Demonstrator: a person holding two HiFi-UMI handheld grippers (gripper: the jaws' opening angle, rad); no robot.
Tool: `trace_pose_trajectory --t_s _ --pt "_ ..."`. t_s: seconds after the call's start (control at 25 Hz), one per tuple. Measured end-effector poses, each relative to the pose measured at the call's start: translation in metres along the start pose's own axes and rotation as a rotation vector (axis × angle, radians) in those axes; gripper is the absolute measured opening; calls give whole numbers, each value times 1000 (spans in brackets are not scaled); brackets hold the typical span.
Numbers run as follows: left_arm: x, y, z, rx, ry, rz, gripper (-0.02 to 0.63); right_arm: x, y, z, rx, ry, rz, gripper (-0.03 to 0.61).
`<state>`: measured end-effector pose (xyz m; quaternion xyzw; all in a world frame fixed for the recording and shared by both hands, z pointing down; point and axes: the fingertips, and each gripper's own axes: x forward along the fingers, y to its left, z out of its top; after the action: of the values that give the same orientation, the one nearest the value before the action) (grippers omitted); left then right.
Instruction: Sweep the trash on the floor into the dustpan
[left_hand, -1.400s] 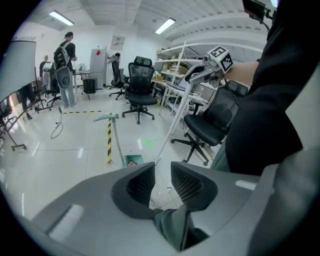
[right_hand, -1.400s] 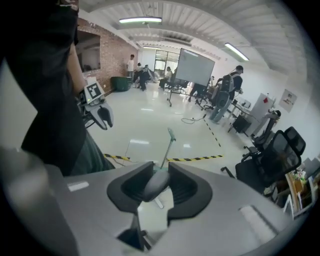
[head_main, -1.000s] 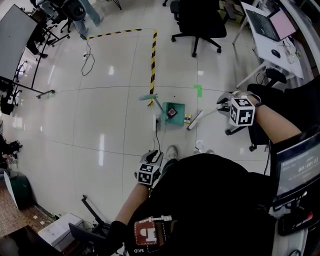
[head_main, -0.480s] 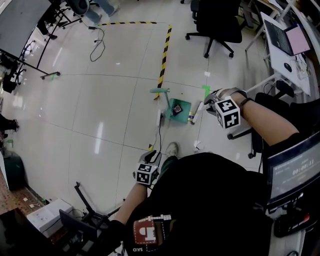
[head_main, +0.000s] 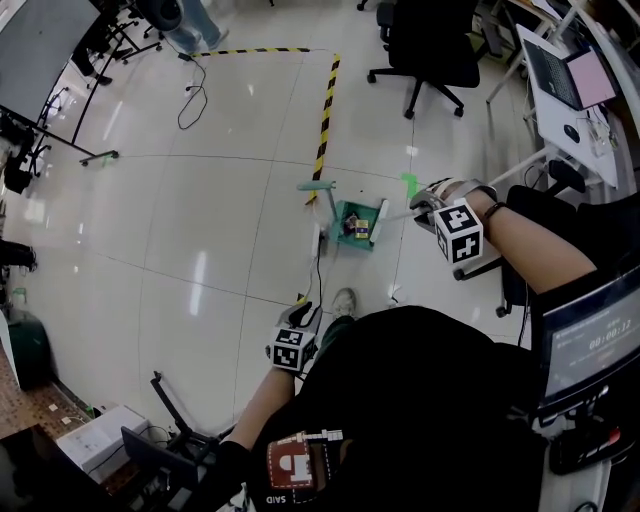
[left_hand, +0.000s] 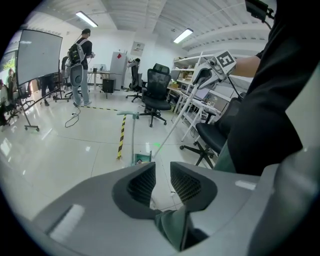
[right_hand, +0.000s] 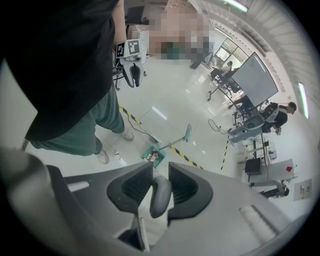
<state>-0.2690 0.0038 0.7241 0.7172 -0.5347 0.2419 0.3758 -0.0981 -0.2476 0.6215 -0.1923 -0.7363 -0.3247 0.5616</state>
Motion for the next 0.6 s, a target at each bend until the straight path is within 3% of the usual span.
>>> trace_pose_trajectory --t_s 0.16,0.4,0.6 --pt "13 -8 12 34 -2 -26 95 -20 23 -38 113 31 14 92" --pt "32 -27 42 123 -6 -126 95 -72 56 -62 408 8 -40 92" --pt "45 -35 58 269 28 -253 92 -101 96 -63 619 32 -103 92"
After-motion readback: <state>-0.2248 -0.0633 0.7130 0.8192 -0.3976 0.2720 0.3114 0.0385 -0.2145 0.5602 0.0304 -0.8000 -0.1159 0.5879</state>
